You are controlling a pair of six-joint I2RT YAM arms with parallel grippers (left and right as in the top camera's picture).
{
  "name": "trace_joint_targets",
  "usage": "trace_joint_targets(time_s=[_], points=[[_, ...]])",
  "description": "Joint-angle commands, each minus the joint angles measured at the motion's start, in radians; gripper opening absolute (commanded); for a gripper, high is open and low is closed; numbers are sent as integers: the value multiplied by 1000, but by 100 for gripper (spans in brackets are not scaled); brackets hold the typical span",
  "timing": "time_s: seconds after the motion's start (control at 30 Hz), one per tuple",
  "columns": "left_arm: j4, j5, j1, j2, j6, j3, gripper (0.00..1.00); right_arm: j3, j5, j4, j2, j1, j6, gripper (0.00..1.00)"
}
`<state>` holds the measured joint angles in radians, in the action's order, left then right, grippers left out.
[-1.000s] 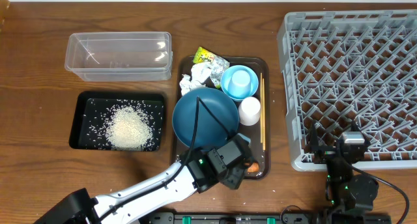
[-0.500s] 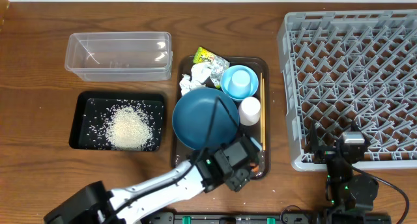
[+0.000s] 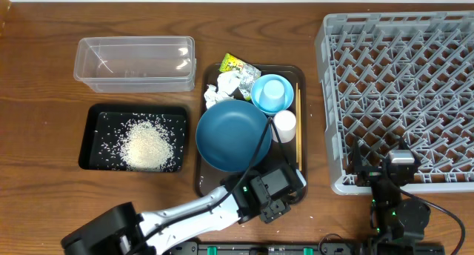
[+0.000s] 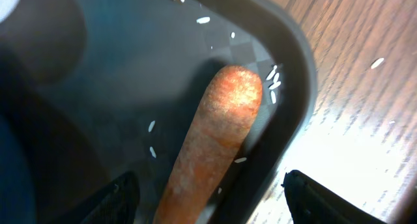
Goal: Sort waste into correct bins and load items into the dishwasher rack
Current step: 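Grasp the orange carrot with the left gripper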
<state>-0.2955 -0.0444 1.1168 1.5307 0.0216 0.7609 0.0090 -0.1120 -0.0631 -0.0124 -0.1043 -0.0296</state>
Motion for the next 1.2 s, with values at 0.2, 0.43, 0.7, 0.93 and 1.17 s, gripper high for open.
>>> trace_joint_targets(time_s=[0.2, 0.43, 0.7, 0.93, 1.17], points=[[80, 35, -1, 98, 30, 11, 73, -3, 3, -1, 5, -10, 14, 99], [95, 33, -1, 92, 28, 12, 68, -3, 3, -1, 5, -10, 14, 99], [92, -18, -1, -23, 21, 17, 68, -3, 3, -1, 5, -10, 14, 99], [91, -15, -4, -46, 23, 14, 68, -3, 3, -1, 5, -10, 14, 99], [100, -15, -36, 40, 23, 13, 67, -3, 3, -1, 5, -10, 14, 99]])
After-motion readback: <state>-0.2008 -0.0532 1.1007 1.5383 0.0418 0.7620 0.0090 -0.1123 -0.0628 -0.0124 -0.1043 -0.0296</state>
